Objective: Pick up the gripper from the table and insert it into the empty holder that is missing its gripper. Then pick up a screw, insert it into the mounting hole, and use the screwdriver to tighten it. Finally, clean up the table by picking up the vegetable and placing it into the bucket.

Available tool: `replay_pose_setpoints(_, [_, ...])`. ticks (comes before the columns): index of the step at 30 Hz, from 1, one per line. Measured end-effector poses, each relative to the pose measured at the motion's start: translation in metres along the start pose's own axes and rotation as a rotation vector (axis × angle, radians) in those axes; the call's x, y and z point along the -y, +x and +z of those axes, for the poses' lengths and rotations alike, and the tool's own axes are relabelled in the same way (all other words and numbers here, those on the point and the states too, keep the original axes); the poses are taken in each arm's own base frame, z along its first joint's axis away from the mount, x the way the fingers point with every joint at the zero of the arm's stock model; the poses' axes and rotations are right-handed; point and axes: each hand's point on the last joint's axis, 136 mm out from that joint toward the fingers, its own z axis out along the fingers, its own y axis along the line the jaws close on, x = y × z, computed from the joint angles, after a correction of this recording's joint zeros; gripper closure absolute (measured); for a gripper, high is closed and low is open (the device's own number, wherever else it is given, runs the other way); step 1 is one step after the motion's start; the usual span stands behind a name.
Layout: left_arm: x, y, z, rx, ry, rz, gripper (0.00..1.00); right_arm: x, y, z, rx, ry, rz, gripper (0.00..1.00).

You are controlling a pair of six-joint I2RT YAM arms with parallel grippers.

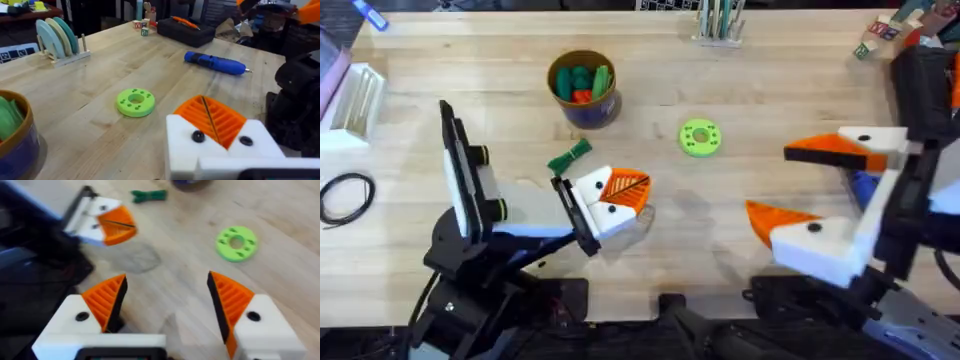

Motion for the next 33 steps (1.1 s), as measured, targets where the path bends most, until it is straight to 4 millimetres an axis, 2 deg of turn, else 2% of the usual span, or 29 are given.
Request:
replay_pose_setpoints(6, [0.0, 0.0, 0.0, 0.0, 0.0, 0.0, 0.996, 0.052, 0.011, 0.008, -0.035, 0.286, 0.041, 0.02])
replay_pose_setpoints(11, [0.0, 0.0, 0.0, 0.0, 0.0, 0.0, 0.996, 0.093, 0.028, 0.02, -0.142, 0.483, 0.089, 0.011])
replay_pose_setpoints(14, [0.0, 0.0, 0.0, 0.0, 0.0, 0.0, 0.996, 0.118, 0.038, 0.027, -0.214, 0.579, 0.148, 0.012])
replay_pose_setpoints(19, [0.0, 0.0, 0.0, 0.0, 0.0, 0.0, 0.996, 0.172, 0.04, 0.031, -0.25, 0.743, 0.302, 0.013])
replay_pose_setpoints(24, [0.0, 0.0, 0.0, 0.0, 0.0, 0.0, 0.996, 0.224, 0.059, 0.014, -0.292, 0.897, 0.46, 0.011])
replay_pose_setpoints(33, [0.0, 0.0, 0.0, 0.0, 0.0, 0.0, 0.996, 0.292, 0.095, -0.038, -0.358, 1.086, 0.567, 0.011])
